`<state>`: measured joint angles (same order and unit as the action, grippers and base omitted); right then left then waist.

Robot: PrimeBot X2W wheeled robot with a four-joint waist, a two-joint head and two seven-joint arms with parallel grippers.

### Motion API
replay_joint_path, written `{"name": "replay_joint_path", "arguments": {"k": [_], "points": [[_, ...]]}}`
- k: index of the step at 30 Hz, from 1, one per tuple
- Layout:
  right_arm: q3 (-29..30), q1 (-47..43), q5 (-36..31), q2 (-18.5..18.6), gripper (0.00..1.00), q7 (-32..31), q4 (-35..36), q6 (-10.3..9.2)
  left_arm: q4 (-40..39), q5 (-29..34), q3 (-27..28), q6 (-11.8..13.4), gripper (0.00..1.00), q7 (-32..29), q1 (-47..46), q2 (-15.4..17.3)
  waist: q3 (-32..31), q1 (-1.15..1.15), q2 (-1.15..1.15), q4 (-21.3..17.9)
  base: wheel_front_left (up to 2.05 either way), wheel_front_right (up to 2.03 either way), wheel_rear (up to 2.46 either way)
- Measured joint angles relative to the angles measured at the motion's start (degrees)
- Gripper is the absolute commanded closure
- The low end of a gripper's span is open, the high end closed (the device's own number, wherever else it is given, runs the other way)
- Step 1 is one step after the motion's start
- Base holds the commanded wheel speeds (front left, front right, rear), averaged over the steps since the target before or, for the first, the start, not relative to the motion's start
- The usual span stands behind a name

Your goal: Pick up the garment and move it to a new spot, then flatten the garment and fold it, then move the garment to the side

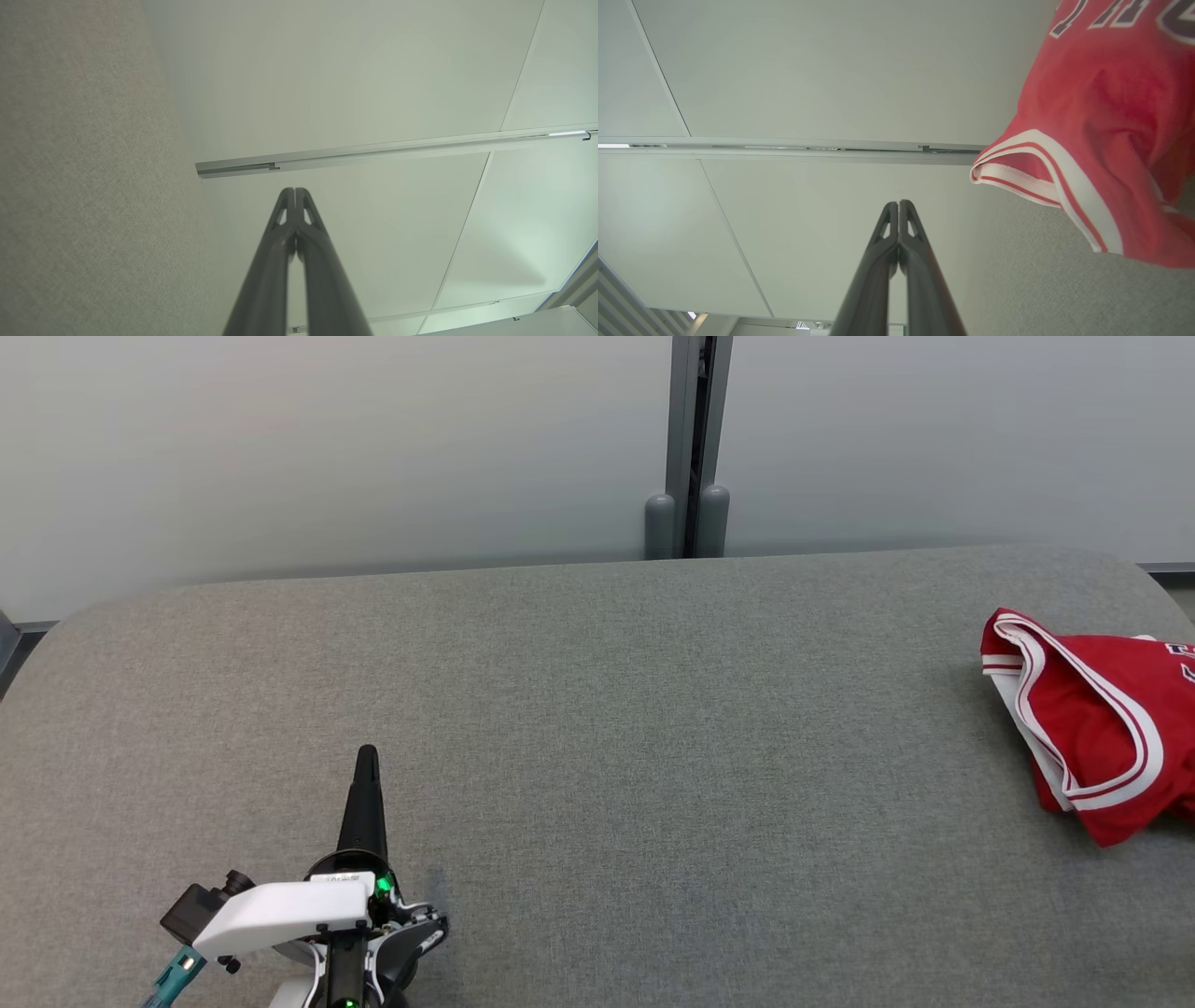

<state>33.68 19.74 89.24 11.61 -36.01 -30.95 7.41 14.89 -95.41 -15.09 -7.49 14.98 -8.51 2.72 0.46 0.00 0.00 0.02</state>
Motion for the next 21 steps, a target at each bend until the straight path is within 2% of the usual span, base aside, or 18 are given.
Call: {"name": "replay_joint_path", "arguments": {"k": [21], "points": [[-0.1, 0.0, 0.1, 0.1, 1.0, 0.1, 0.0, 0.0, 0.0, 0.0, 0.0, 0.0, 1.0, 0.0, 0.0, 0.0, 0.0, 0.0, 0.0, 0.0, 0.0, 0.0, 0.0]]}}
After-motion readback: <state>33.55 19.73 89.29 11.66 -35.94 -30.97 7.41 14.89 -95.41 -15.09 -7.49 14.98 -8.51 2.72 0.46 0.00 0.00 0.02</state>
